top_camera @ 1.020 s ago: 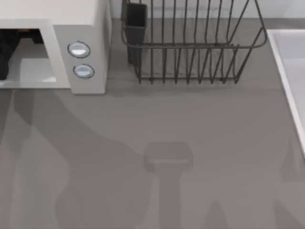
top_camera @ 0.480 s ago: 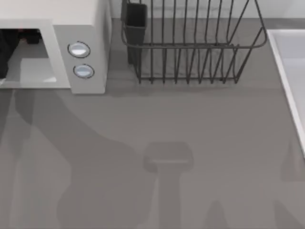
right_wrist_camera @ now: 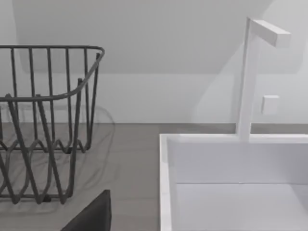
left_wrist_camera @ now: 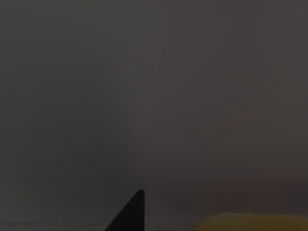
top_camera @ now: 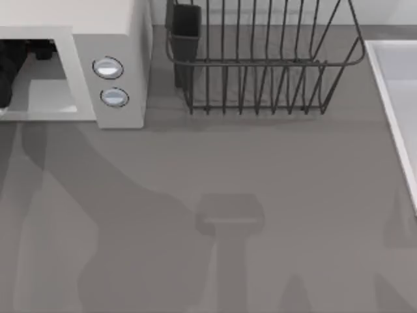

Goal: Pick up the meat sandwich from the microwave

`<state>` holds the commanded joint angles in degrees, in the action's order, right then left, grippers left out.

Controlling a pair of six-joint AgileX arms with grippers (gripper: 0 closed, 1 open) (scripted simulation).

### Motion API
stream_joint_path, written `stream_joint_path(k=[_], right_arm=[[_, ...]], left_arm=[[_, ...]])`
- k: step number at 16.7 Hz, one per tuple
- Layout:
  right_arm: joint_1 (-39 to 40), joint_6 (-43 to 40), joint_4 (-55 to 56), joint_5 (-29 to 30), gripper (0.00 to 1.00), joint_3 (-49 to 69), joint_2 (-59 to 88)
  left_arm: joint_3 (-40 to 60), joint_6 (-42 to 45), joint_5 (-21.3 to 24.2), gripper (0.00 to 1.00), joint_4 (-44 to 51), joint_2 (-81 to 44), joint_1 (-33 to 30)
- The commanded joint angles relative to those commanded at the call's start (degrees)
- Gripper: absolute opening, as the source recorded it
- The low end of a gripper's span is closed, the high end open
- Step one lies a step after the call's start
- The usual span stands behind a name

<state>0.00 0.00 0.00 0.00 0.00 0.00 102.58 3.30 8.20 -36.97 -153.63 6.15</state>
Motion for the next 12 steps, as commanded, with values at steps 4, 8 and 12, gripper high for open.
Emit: stream_joint_path(k=[4, 8, 12], right_arm=[[0.00, 0.00, 0.00, 0.00, 1.00, 0.00, 0.00], [0.00, 0.00, 0.00, 0.00, 1.00, 0.00, 0.00], [0.00, 0.00, 0.00, 0.00, 1.00, 0.00, 0.00]], left_arm=[[-7.34, -3.18, -7.15, 0.00, 2.95, 7.92, -7.59], [-20.33, -8.64, -19.54, 0.00, 8.10, 23.54, -20.77], [-35.70, -14.88, -33.75, 0.00, 14.08, 42.18, -36.01]])
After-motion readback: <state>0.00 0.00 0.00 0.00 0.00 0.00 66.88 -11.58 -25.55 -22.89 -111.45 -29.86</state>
